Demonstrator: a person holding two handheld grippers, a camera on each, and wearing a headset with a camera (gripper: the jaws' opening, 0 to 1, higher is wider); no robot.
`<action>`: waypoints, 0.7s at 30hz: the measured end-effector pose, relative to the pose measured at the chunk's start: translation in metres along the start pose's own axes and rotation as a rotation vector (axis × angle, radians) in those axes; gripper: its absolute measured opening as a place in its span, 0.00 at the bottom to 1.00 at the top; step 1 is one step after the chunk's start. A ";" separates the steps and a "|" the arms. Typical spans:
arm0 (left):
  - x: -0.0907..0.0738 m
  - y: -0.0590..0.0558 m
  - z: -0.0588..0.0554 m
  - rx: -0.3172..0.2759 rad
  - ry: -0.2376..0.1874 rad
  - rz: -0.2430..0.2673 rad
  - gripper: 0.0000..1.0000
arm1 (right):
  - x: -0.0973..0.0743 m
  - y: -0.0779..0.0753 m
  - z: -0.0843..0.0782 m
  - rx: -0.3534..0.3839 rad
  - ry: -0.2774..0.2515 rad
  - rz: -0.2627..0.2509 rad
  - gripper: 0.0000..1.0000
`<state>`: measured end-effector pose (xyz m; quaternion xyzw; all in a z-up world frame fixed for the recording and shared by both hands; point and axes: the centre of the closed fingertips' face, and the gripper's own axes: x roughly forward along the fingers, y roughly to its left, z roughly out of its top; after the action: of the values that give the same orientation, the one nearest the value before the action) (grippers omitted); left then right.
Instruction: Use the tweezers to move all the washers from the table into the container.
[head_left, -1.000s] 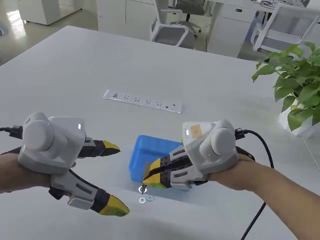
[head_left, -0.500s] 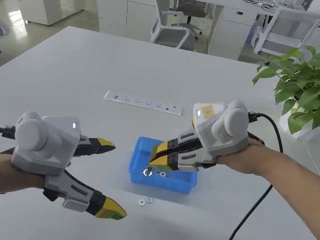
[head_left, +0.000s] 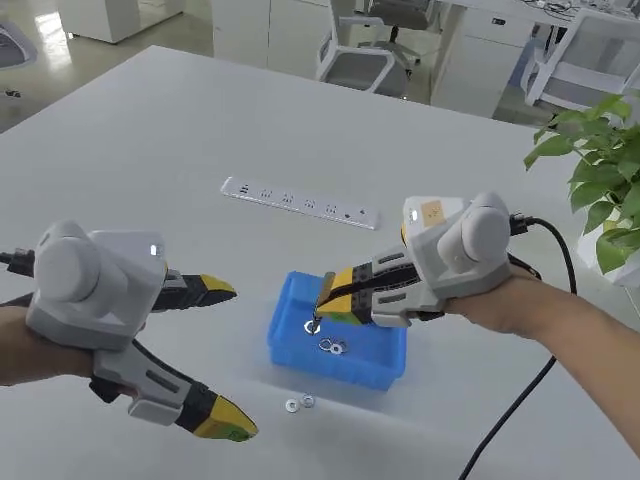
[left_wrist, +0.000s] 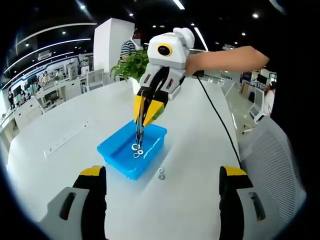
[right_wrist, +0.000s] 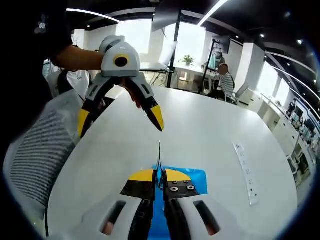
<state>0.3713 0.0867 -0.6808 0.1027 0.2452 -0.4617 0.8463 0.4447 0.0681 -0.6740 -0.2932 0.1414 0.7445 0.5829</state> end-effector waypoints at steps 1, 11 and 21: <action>0.000 0.000 0.000 -0.001 0.000 0.000 0.99 | 0.001 -0.001 -0.001 0.001 0.001 -0.001 0.05; 0.000 0.004 -0.007 -0.014 0.006 0.004 0.99 | 0.011 -0.013 -0.018 0.005 0.016 0.003 0.05; 0.002 0.009 -0.011 -0.019 0.007 0.003 0.99 | 0.025 -0.019 -0.037 0.022 0.031 0.016 0.05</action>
<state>0.3767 0.0944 -0.6915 0.0963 0.2523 -0.4579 0.8470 0.4691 0.0732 -0.7155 -0.2970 0.1607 0.7429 0.5779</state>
